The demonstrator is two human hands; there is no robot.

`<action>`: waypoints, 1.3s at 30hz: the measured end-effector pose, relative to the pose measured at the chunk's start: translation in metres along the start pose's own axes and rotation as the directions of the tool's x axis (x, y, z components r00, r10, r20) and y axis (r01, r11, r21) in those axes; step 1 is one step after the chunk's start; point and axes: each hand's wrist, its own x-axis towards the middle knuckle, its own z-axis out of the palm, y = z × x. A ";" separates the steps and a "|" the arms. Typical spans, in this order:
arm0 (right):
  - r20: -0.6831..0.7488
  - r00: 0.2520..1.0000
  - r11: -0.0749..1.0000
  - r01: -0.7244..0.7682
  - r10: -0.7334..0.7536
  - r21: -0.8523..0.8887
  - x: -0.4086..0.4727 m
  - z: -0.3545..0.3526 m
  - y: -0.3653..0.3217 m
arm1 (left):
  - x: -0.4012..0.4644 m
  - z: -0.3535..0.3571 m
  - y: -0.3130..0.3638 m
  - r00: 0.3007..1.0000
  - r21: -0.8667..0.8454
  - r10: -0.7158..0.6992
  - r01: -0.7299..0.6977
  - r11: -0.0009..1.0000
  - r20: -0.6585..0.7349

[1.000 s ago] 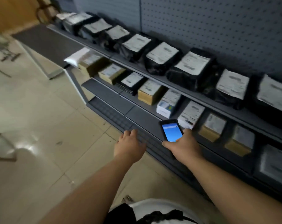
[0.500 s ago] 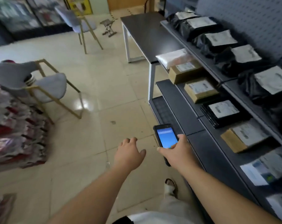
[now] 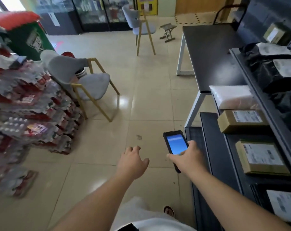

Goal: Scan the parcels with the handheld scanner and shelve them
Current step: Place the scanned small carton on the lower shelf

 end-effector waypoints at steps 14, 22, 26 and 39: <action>0.067 0.997 0.999 0.046 -0.046 -0.008 0.224 0.008 -0.179 | 0.246 -0.137 0.017 0.999 0.004 -0.031 0.031 1.000 -0.033; -0.011 0.999 0.995 -0.047 0.048 0.083 0.344 0.004 -0.264 | 0.390 -0.222 0.042 0.999 0.064 0.042 -0.042 0.997 -0.002; -0.019 0.998 0.996 -0.063 0.065 0.067 0.417 0.000 -0.293 | 0.463 -0.249 0.066 0.998 0.077 0.062 -0.063 0.995 0.006; 0.053 0.998 0.999 0.040 -0.041 0.008 0.694 -0.065 -0.418 | 0.690 -0.349 0.171 0.998 0.042 -0.060 0.060 0.997 -0.015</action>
